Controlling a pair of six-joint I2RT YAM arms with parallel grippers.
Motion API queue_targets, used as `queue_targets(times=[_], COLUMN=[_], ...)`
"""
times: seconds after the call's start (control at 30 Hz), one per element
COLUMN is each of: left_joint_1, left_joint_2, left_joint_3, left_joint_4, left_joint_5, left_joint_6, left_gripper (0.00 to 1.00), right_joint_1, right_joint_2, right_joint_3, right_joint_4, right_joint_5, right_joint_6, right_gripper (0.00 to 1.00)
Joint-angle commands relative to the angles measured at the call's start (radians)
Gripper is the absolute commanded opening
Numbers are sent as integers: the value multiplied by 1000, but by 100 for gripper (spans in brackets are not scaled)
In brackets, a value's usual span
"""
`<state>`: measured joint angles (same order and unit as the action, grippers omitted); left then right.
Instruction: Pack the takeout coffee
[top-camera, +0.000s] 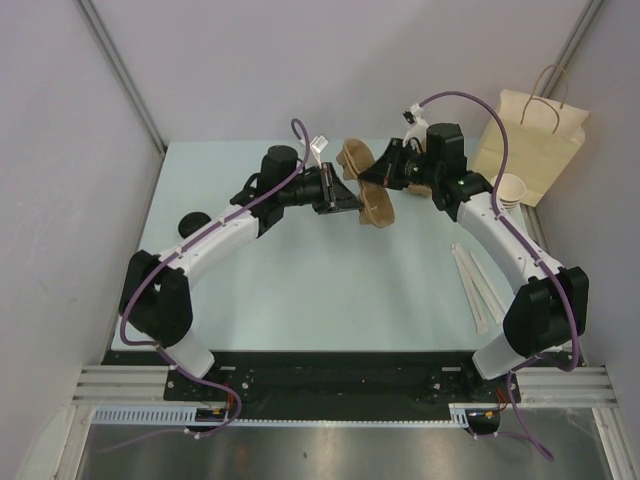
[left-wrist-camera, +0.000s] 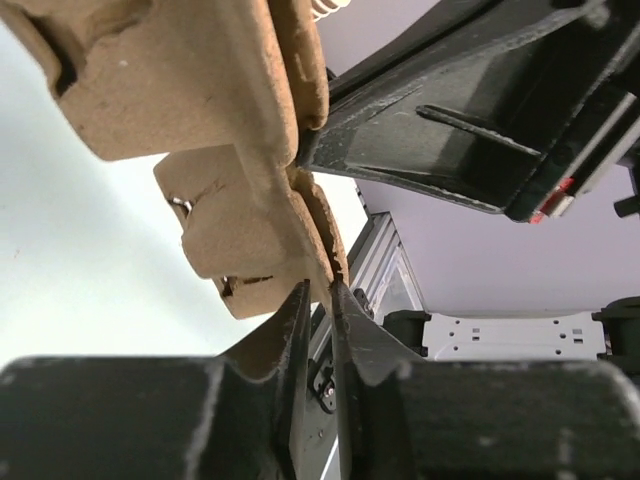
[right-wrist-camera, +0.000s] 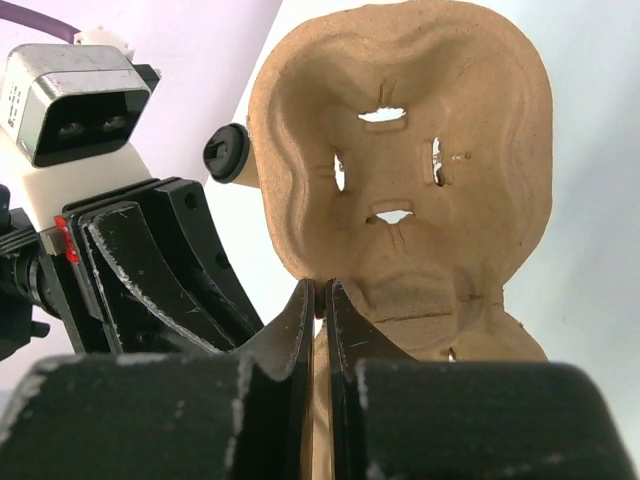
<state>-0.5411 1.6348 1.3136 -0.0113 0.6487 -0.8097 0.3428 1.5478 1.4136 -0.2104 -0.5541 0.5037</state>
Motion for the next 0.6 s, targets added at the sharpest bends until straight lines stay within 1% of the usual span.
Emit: queue_targets(times=[0.0,0.03,0.07,0.1,0.13,0.33,0.43,0.57], left_joint_1=[32,38,44,53,56,69,76,95], left_joint_2=[16,16,16,14,16,7,0,0], left_joint_3=[23,18,13,7,4,-7,-8,-19], left_joint_4=[-13,0,10,8,36,19,-36,-65], left_joint_5=[-55,-52,-46,-38,-34,-37,-60,-73], left_joint_6=[14,6,-2,-14,-19,-2,18,32], left_gripper=[14,8,4,1,0,0,0,0], right_joint_1=[24,27,28,30,32,30,24,13], right_joint_2=[-63,-64,-63,-63,-63,-52,-48,-46], right_joint_3=[-2,-4,-5,-7,-7,-11,-12,-13], right_joint_4=[28,22,22,20,19,0,-3,-6], right_joint_5=[3,5,8,11,14,29,23,10], right_joint_6=[1,-1,-4,-8,-11,-47,-56,-59], right_gripper=[0,0,0,0,0,0,0,0])
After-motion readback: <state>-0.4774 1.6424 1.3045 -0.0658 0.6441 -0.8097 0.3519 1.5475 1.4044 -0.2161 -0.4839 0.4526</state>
